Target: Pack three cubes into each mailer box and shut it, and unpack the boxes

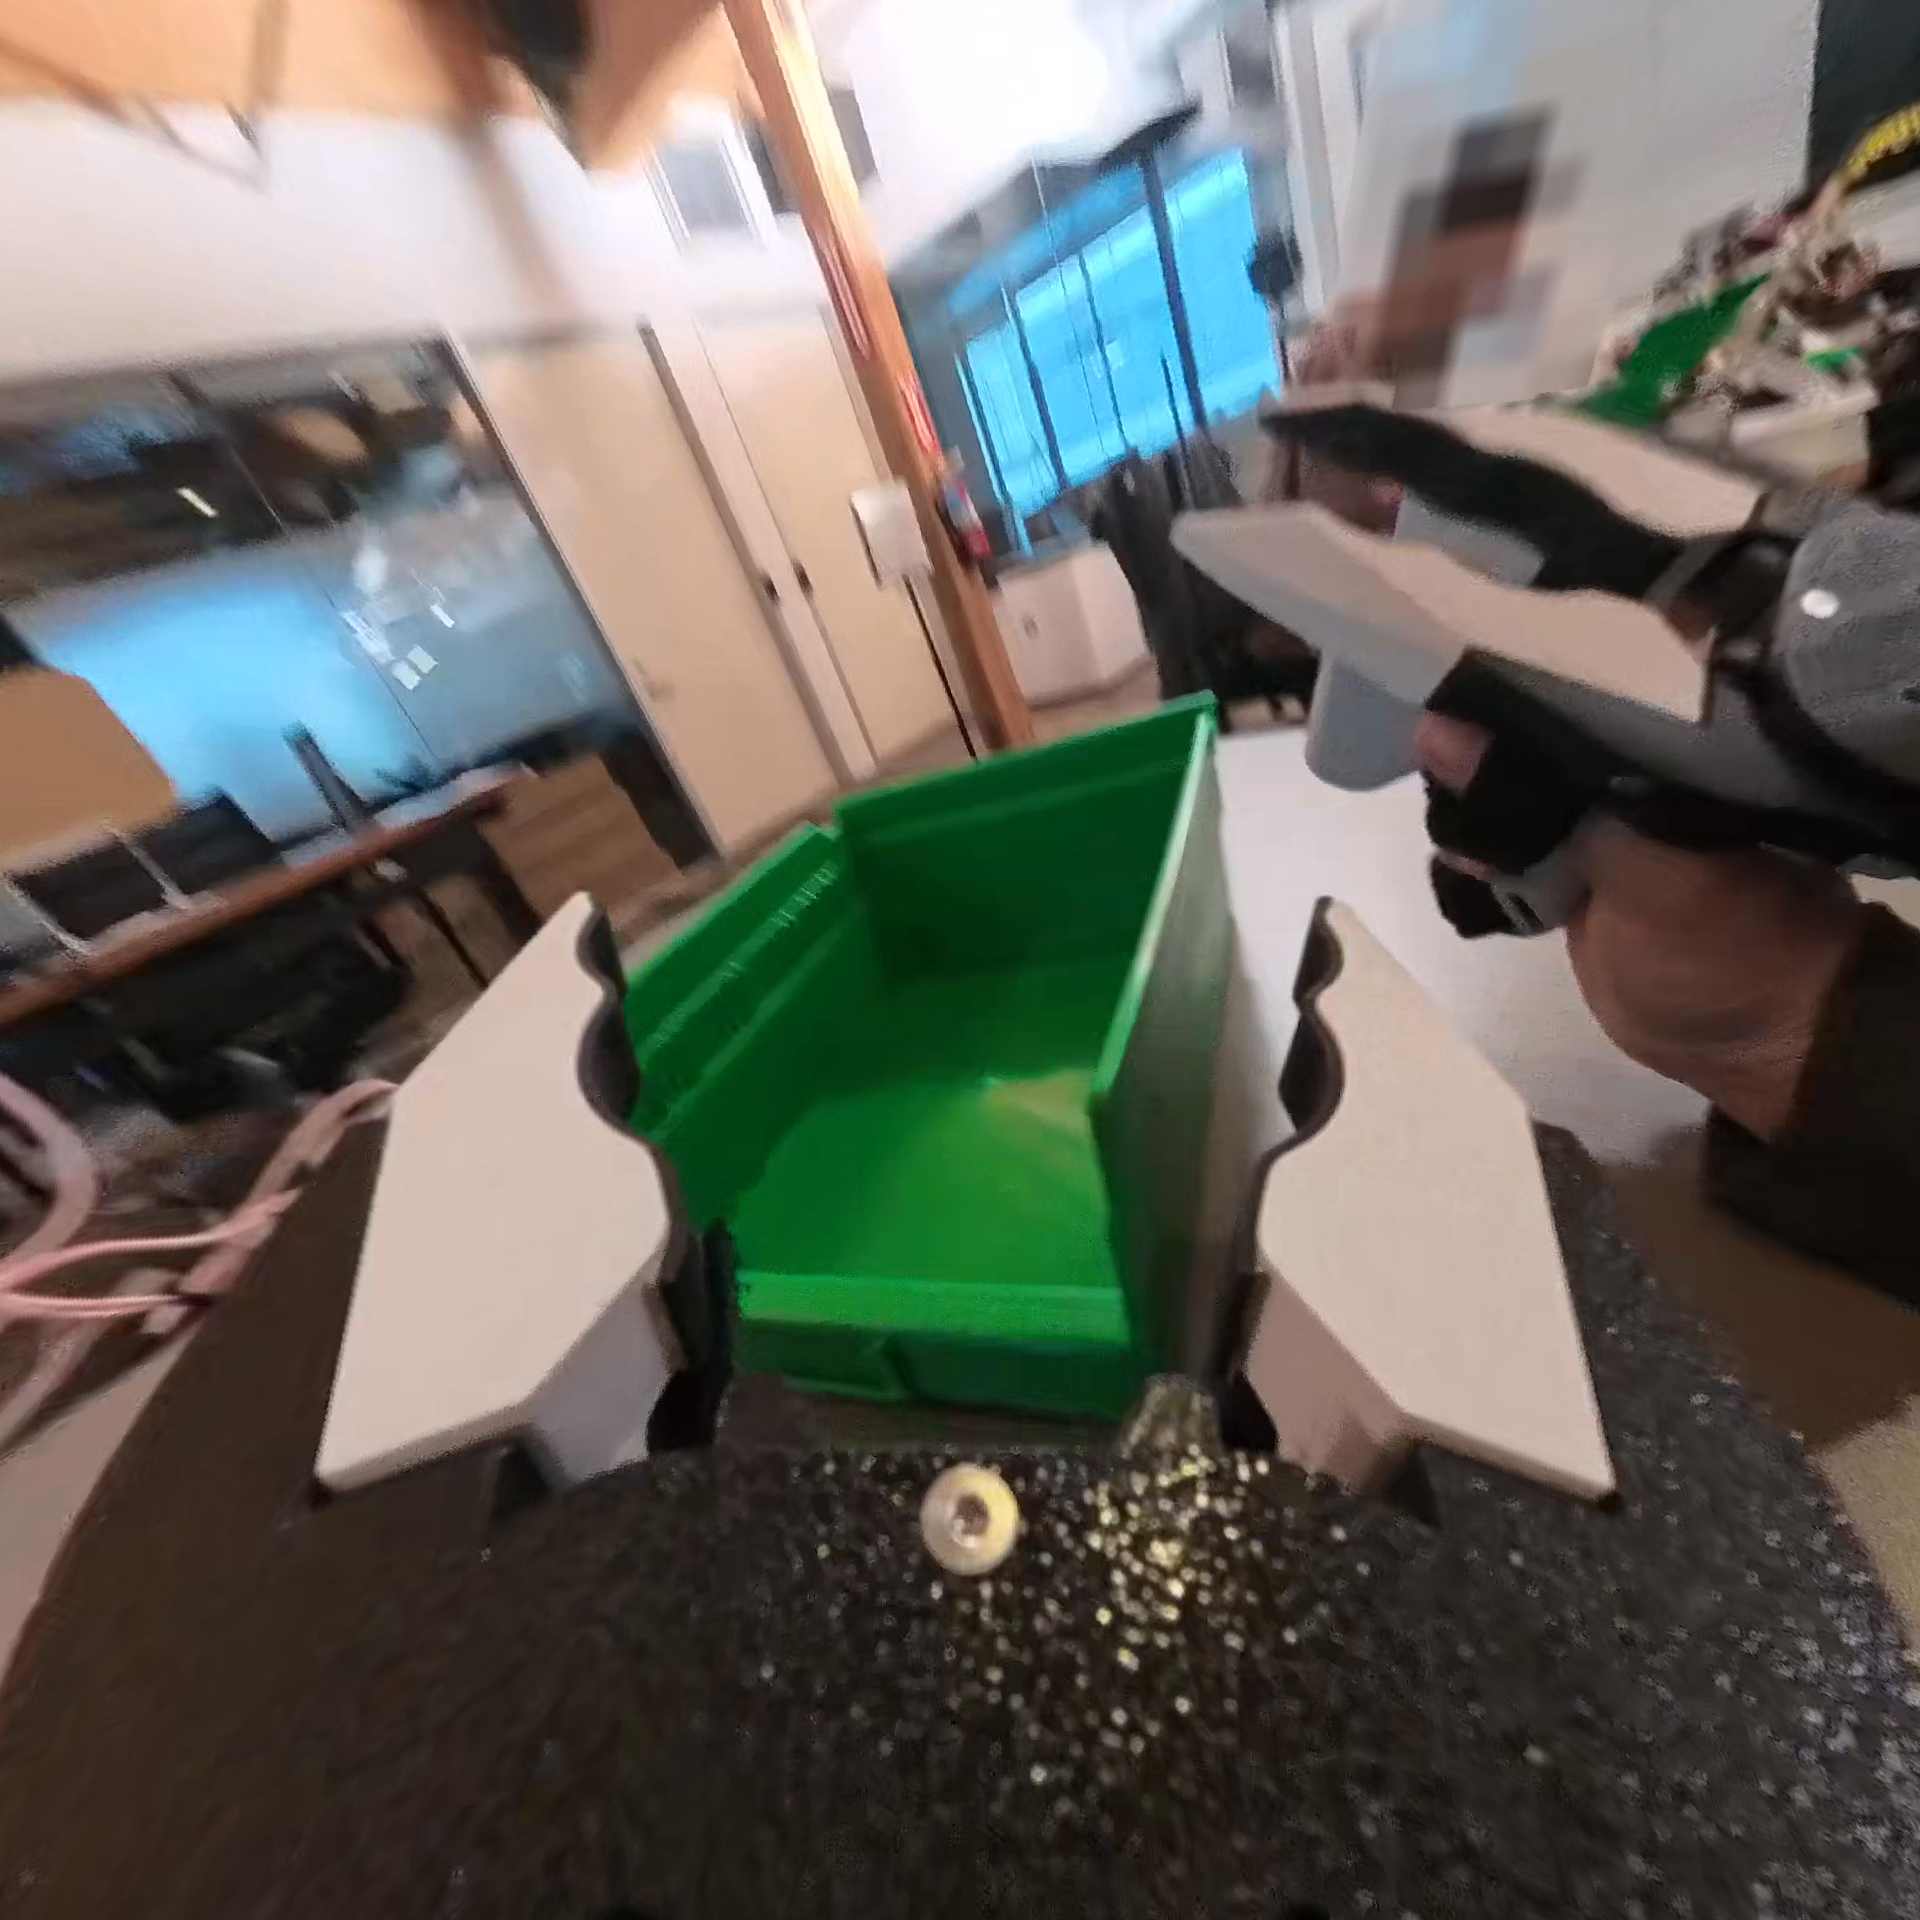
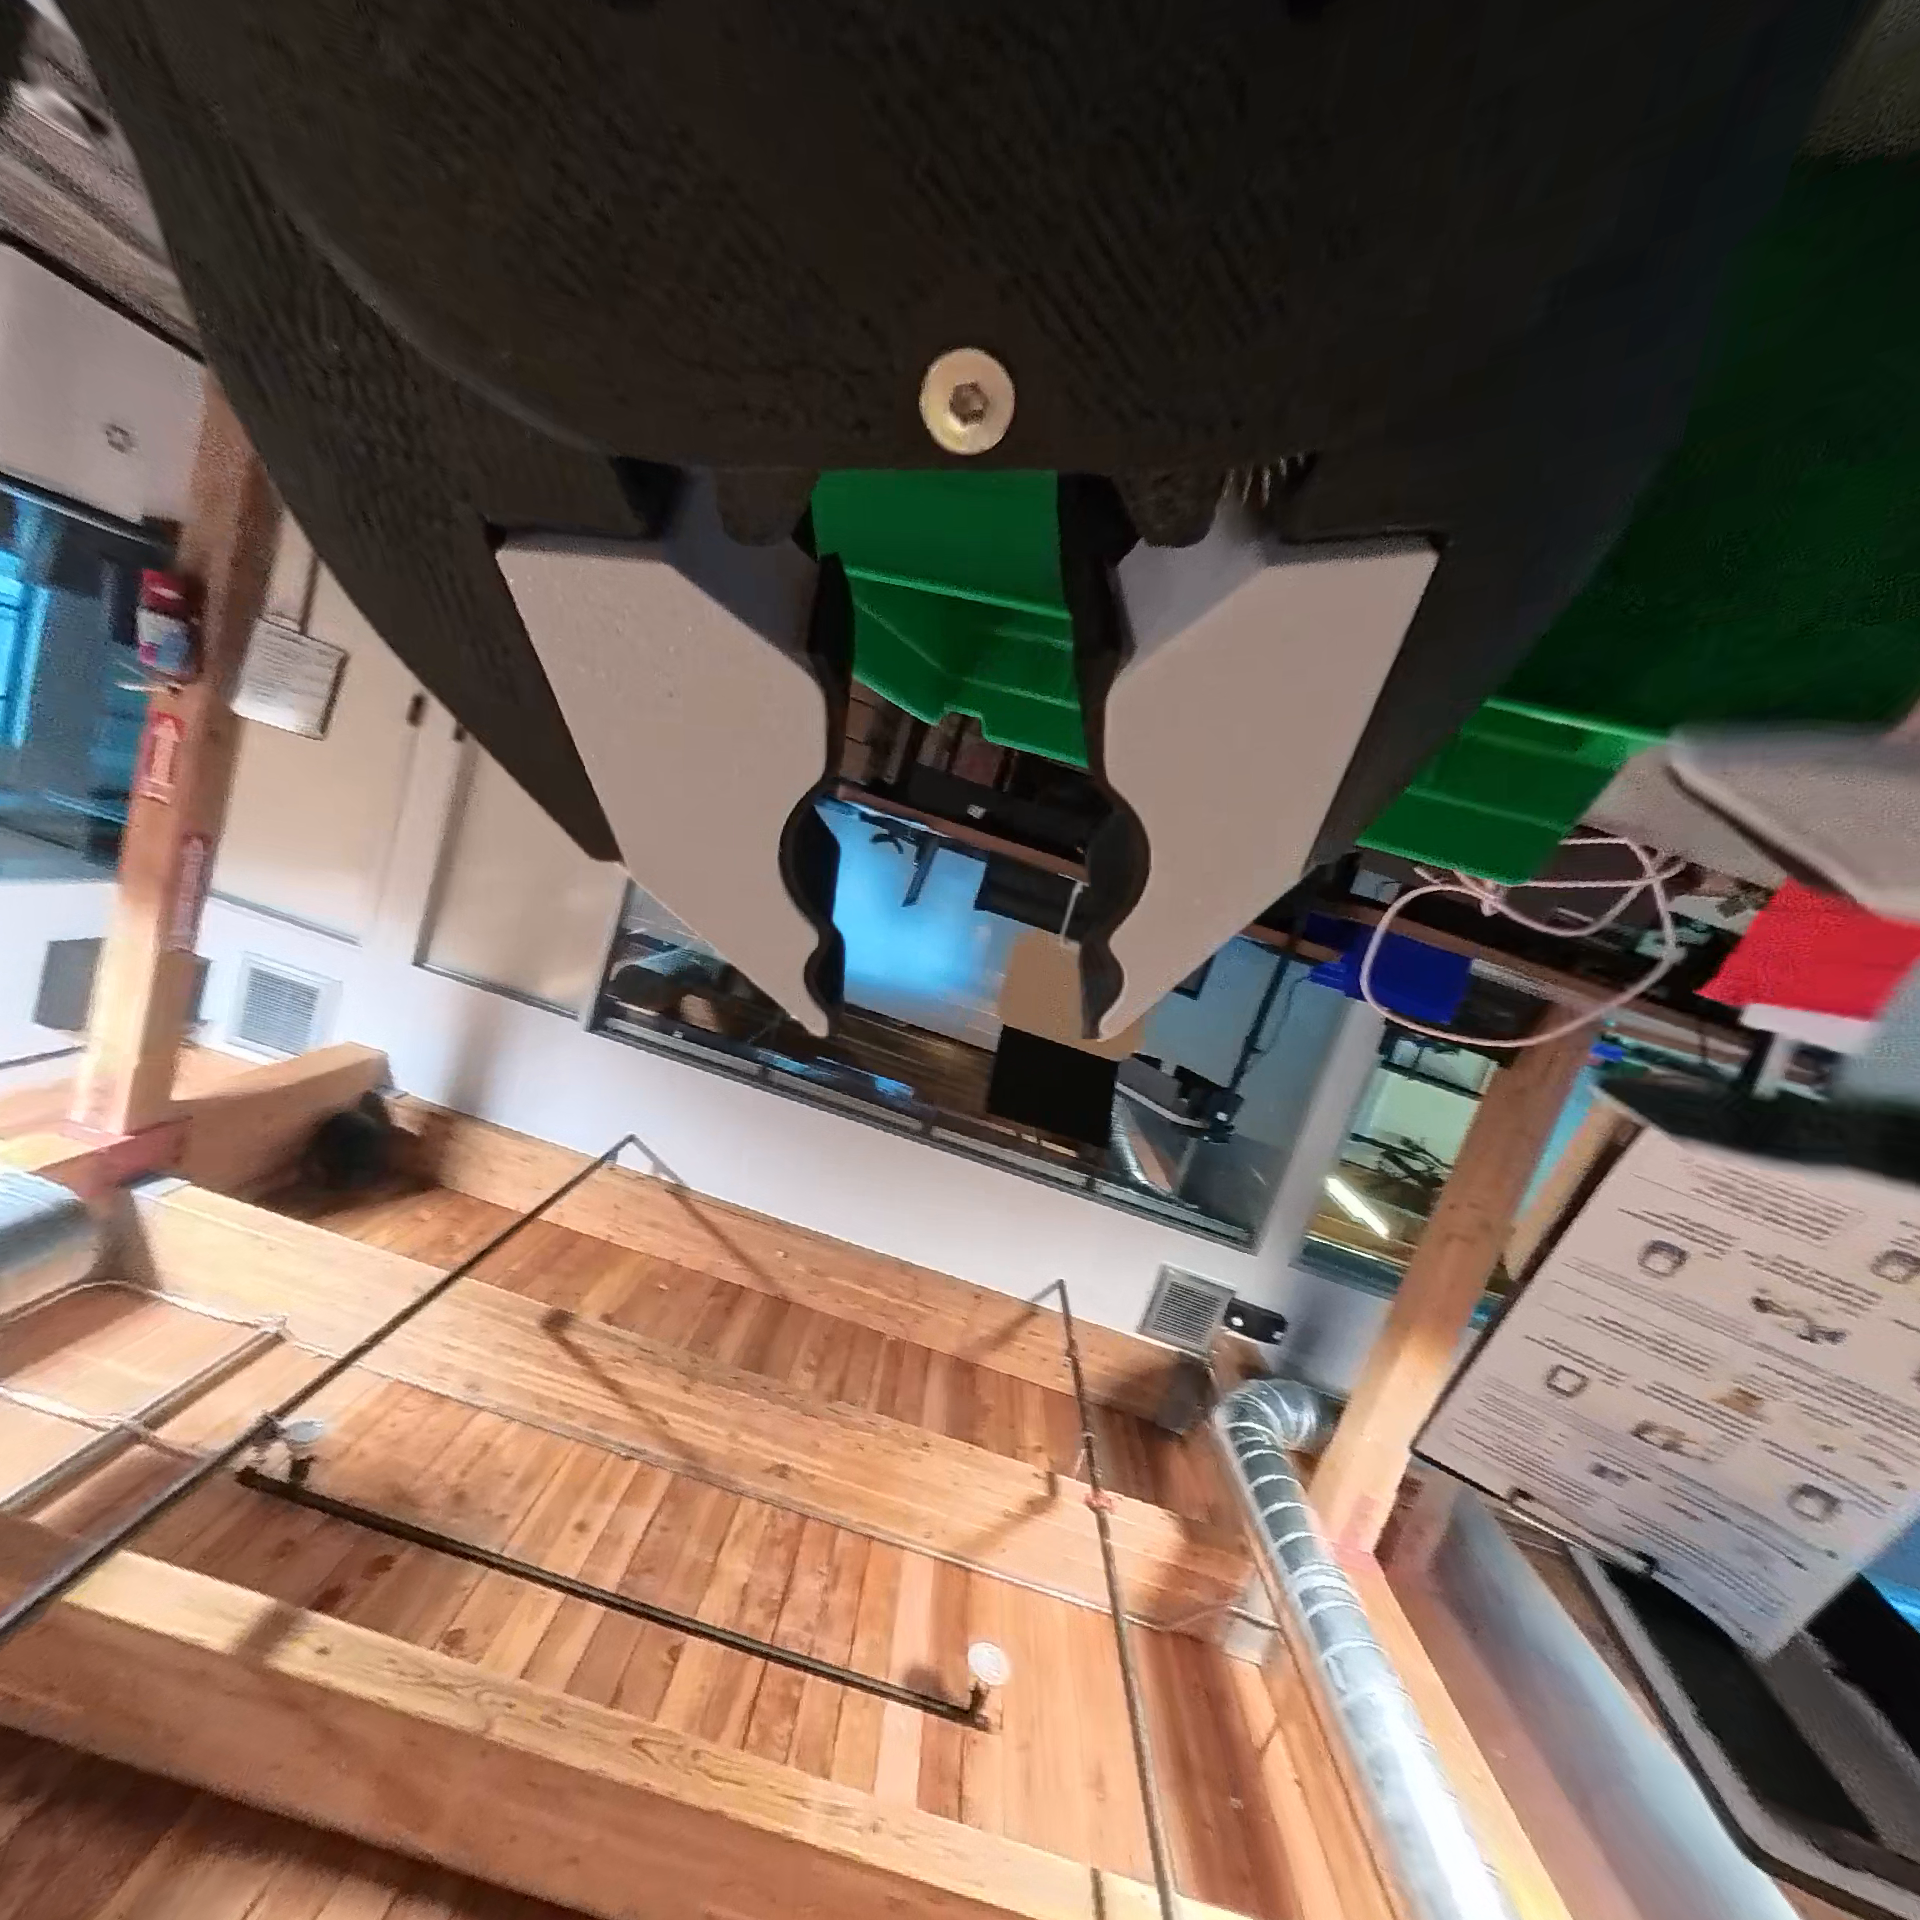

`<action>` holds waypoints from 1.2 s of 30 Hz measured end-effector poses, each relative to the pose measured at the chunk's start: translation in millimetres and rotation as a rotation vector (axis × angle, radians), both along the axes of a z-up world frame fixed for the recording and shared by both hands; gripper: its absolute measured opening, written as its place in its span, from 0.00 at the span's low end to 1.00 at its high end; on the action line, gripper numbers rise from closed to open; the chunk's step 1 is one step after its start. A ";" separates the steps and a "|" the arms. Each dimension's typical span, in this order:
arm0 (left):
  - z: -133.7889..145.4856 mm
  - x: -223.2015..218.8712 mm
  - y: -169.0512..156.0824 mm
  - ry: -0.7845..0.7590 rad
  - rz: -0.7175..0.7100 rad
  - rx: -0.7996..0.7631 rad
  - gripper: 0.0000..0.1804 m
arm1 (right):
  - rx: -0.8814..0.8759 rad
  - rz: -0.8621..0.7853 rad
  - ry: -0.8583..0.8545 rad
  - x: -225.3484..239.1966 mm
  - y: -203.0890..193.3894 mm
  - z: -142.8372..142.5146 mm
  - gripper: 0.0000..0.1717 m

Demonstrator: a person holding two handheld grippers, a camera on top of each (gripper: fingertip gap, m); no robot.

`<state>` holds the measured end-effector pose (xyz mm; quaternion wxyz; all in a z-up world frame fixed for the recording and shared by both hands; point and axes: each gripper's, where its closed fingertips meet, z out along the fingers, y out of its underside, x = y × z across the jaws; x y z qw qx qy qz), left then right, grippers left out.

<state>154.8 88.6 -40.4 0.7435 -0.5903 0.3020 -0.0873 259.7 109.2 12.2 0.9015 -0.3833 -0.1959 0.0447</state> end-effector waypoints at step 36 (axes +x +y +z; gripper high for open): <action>-62.8 -460.3 -117.8 -0.348 1.115 -0.272 0.49 | -1.244 -0.167 -0.118 36.5 48.5 -142.7 0.27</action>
